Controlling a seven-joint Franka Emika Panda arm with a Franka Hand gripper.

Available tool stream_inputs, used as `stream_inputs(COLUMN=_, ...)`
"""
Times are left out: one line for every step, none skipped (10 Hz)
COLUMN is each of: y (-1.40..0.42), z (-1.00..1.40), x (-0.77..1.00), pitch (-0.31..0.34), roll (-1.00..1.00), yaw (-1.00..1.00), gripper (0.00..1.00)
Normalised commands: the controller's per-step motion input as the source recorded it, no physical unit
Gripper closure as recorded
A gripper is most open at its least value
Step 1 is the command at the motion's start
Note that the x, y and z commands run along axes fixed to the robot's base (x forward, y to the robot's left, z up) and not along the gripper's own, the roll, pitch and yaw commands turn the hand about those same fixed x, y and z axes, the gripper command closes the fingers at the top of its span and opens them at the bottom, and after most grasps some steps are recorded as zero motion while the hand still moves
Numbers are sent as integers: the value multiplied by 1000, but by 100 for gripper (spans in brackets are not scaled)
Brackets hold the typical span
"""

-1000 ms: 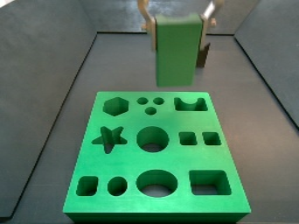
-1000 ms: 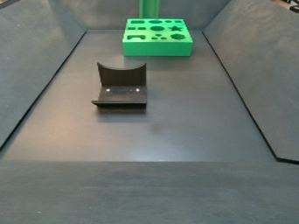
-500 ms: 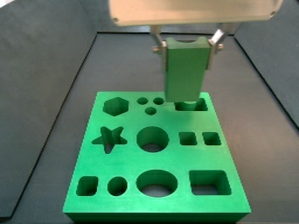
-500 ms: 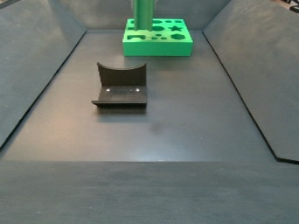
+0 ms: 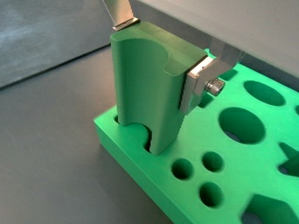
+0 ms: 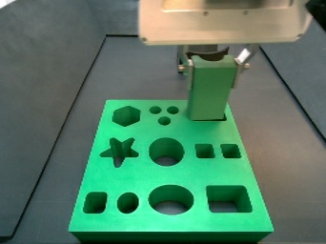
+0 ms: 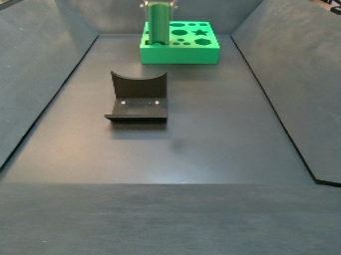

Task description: Insert the arch object.

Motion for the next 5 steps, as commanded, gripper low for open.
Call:
stream_inputs(y=0, z=-346, x=334, pitch=63, roll=34, yaw=-189, gripper=100)
stream_inputs(y=-43, z=-463, x=280, pitch=21, roll=30, yaw=-251, gripper=100)
stream_inputs(y=-66, z=-671, x=157, pitch=0, roll=24, yaw=-226, gripper=100)
stream_inputs(y=-80, z=-1000, x=0, pitch=-64, roll=6, yaw=-157, gripper=100)
stream_inputs(y=-83, z=-1000, x=0, pitch=-76, roll=0, yaw=-169, gripper=100)
